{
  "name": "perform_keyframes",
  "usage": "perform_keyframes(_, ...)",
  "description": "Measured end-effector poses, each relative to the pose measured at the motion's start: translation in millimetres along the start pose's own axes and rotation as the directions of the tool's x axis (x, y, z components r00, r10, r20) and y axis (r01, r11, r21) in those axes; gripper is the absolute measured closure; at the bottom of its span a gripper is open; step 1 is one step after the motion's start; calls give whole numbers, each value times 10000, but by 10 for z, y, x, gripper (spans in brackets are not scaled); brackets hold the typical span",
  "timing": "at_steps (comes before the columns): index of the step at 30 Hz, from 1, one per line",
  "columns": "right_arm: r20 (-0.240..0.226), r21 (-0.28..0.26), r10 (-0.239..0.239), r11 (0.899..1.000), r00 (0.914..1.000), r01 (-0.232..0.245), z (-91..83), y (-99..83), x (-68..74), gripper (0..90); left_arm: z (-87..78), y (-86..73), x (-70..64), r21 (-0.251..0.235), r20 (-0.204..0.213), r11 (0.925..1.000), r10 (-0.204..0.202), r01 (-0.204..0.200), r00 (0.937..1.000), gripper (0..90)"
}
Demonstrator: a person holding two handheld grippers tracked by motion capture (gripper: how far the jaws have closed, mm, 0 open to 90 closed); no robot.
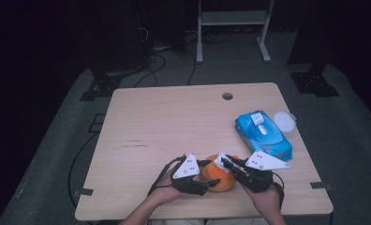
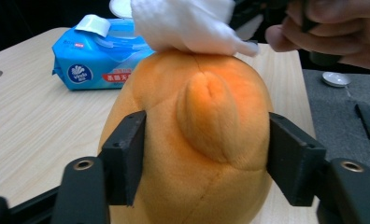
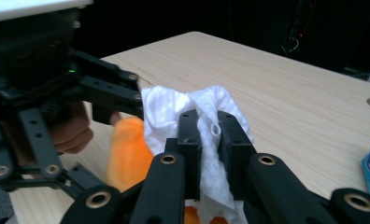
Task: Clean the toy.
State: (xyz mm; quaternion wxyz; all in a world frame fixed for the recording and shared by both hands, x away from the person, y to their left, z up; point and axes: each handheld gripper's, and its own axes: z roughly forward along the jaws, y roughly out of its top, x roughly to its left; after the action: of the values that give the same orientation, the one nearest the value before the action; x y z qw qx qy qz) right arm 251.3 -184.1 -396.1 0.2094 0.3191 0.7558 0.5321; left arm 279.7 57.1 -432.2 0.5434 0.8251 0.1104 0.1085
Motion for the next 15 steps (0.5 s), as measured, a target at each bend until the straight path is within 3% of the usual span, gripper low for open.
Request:
perform_keyframes(2,117,33,135,9999,9998,-135,-10,-14,-57,803,-2,3,1,25,3,10000,33,-33,10000,376)
perform_keyframes(3,403,122,420,9990,9983,-426,-37,-41,-144,802,7,5,-1,3,-8,10000,58,-58,10000,376)
perform_keyframes(5,358,56,736,9973,9966,-739,-54,-59,-195,801,21,6,0,-23,8,10000,45,-45,10000,374)
perform_keyframes(8,232,350,495,9981,9985,-503,-9,-46,-145,761,38,-2,1,0,11,10000,-16,16,10000,341)
perform_keyframes(13,562,594,-45,9982,9984,12,35,-75,-135,696,48,-10,-6,20,-36,10000,-34,34,10000,307)
perform_keyframes(15,581,465,110,9988,9983,-137,32,-101,-134,694,50,-8,-11,50,-64,10000,17,-17,10000,297)
